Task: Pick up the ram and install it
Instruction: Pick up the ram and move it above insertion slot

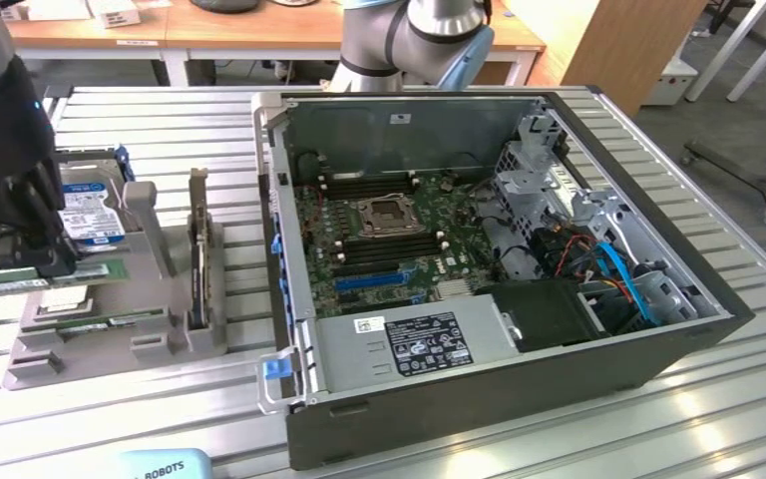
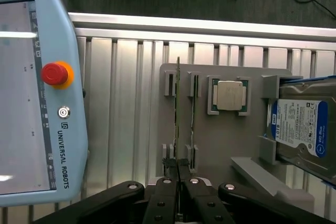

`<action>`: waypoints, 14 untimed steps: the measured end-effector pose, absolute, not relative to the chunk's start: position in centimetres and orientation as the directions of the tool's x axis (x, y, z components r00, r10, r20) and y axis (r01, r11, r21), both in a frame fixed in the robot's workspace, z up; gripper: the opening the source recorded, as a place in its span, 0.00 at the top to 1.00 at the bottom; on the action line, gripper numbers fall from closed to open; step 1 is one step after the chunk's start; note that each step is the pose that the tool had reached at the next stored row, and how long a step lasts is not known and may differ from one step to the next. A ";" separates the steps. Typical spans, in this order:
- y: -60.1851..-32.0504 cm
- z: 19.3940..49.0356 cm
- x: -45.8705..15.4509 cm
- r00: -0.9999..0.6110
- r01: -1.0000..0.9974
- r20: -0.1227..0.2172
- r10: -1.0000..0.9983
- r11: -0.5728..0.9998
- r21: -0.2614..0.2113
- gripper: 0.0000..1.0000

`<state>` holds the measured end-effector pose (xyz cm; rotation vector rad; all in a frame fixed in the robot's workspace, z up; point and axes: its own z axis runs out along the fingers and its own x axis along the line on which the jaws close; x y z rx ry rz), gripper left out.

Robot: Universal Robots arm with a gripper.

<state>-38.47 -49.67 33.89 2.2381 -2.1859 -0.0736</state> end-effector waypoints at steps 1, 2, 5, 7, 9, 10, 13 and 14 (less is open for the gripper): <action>-49.7 34.2 -38.5 0.023 -0.999 -0.025 -0.999 -0.024 0.042 0.88; -49.7 34.6 -38.5 0.023 -0.999 -0.025 -0.999 -0.024 0.042 0.88; -49.7 35.5 -38.5 0.022 -0.999 -0.025 -0.999 -0.023 0.042 0.88; -49.7 36.2 -38.5 0.021 -0.999 -0.025 -0.999 -0.022 0.042 0.88; -49.7 36.8 -38.5 0.020 -0.999 -0.025 -0.999 -0.021 0.042 0.88; -49.7 37.1 -38.5 0.020 -0.999 -0.025 -0.999 -0.021 0.042 0.88; -49.7 38.0 -38.5 0.019 -0.999 -0.025 -0.999 -0.020 0.042 0.88; -49.7 38.3 -38.5 0.019 -0.999 -0.025 -1.000 -0.020 0.042 0.88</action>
